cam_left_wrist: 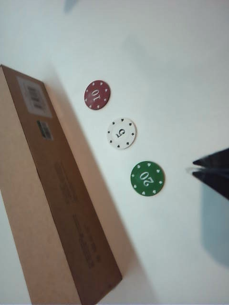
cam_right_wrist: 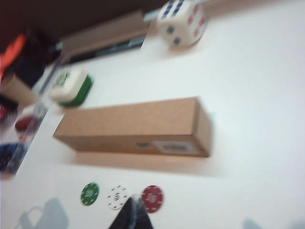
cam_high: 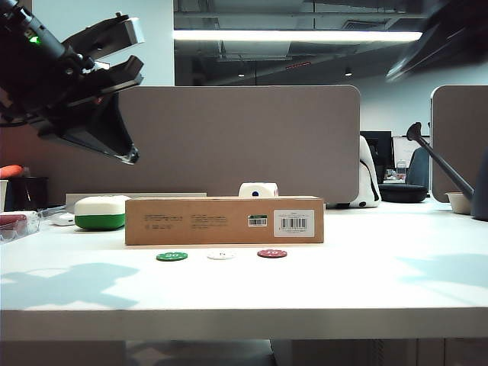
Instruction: Push the chip with the lowest value in the row forward next to the rectangular box.
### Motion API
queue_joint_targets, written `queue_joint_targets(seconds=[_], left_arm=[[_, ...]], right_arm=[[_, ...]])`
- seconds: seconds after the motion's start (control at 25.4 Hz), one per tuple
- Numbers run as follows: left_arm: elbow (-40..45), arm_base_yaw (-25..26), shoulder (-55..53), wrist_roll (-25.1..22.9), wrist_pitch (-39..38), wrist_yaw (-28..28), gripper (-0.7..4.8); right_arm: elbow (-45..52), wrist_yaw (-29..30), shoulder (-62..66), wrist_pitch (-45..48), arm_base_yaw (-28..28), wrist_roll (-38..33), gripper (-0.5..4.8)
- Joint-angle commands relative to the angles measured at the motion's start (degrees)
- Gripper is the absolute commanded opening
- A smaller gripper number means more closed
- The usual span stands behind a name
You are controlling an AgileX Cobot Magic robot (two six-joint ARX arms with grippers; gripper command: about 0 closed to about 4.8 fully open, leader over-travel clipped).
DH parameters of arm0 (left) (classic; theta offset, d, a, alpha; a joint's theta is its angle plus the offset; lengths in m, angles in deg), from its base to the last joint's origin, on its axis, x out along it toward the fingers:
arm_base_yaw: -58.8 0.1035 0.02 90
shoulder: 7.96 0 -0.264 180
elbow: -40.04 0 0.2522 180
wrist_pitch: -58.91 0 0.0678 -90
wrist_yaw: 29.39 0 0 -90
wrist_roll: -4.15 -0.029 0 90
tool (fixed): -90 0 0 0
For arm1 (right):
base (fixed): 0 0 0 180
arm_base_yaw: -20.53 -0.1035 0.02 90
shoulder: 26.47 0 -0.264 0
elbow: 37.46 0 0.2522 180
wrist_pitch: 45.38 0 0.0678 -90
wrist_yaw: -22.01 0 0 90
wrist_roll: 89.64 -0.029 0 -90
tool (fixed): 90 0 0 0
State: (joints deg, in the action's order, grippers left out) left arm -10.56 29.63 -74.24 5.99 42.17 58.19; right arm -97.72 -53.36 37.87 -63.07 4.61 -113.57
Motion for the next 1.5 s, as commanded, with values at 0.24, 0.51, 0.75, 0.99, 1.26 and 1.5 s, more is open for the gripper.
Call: queue_joint_targets(seconds=[0.24, 0.51, 0.75, 0.99, 1.26, 1.5], left_arm=[[-0.13, -0.09, 0.13, 0.13, 0.50, -0.20, -0.05], [-0.13, -0.09, 0.13, 0.13, 0.50, -0.17, -0.05], [-0.13, -0.09, 0.13, 0.13, 0.48, -0.17, -0.05], [-0.13, -0.09, 0.13, 0.11, 0.48, -0.17, -0.05], [-0.13, -0.09, 0.13, 0.11, 0.50, -0.17, -0.05], [-0.13, -0.09, 0.13, 0.11, 0.48, -0.17, -0.05]], right_arm=[[-14.64, 0.92, 27.89, -2.80, -13.49, 1.92, -0.06], [-21.90, 0.68, 41.22, -5.70, -21.99, 2.14, -0.06], [-23.08, -2.19, 44.02, -7.02, -23.32, 2.10, -0.06], [-23.08, -4.35, 44.02, -7.06, -22.95, 2.01, -0.06], [-23.10, -4.68, 44.94, -7.63, -23.08, 1.46, -0.06], [-23.10, -5.68, 45.07, -7.41, -23.06, 1.49, -0.06]])
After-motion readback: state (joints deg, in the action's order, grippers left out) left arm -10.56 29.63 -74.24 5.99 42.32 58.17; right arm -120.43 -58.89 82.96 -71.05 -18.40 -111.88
